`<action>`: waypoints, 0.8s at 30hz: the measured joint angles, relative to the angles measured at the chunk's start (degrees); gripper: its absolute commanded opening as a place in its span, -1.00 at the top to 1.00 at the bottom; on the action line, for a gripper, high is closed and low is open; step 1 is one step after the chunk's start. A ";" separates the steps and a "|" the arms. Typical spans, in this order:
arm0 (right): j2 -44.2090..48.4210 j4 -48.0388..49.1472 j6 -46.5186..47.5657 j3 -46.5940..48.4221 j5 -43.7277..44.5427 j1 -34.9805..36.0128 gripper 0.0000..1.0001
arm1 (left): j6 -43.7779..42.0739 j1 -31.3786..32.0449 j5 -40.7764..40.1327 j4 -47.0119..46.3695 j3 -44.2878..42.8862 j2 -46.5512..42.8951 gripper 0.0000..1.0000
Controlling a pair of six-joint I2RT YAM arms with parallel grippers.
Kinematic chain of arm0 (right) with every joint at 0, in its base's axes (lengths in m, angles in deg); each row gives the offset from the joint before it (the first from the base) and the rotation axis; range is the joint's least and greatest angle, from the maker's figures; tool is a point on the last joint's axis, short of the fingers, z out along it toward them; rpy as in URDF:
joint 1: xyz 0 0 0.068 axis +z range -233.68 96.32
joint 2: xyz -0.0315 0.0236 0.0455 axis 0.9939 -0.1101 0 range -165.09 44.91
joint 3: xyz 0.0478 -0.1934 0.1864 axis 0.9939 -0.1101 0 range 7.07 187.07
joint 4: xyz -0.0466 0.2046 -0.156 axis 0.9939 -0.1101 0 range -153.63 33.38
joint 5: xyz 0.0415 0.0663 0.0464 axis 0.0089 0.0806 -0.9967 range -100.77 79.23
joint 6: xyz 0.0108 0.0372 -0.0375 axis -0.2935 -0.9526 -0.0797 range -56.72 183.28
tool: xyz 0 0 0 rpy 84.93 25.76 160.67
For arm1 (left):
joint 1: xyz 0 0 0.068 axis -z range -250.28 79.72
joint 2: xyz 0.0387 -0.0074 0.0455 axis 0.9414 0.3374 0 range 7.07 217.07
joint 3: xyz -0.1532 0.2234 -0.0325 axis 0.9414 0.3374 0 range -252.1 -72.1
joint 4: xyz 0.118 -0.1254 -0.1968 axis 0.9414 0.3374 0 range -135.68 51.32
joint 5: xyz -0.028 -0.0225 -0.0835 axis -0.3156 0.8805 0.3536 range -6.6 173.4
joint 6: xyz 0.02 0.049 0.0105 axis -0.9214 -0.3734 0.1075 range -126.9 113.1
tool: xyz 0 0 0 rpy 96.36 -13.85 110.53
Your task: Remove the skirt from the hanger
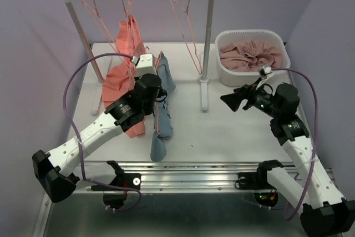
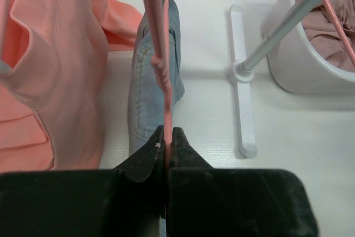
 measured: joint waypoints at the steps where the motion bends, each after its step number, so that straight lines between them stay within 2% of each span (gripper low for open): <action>1: -0.52 -0.50 0.61 -0.37 0.39 3.02 -1.00 | 0.68 0.00 -0.35 0.00 0.00 0.37 1.00; 7: -11.28 -1.33 7.06 -1.49 12.85 30.01 -1.00 | 4.13 -0.02 -2.91 -0.04 -0.11 4.87 1.00; 10: -14.75 0.39 12.11 -3.19 14.32 39.34 -1.00 | 4.74 -0.02 -3.04 -0.07 -0.44 6.43 1.00; 17: -19.28 8.79 22.08 -4.92 14.60 48.39 -1.00 | 5.88 -0.02 -2.43 -0.11 -0.50 6.86 1.00; 24: -24.87 16.85 24.87 -5.09 16.28 51.54 -1.00 | 6.40 -0.02 -1.20 0.00 -0.50 5.29 1.00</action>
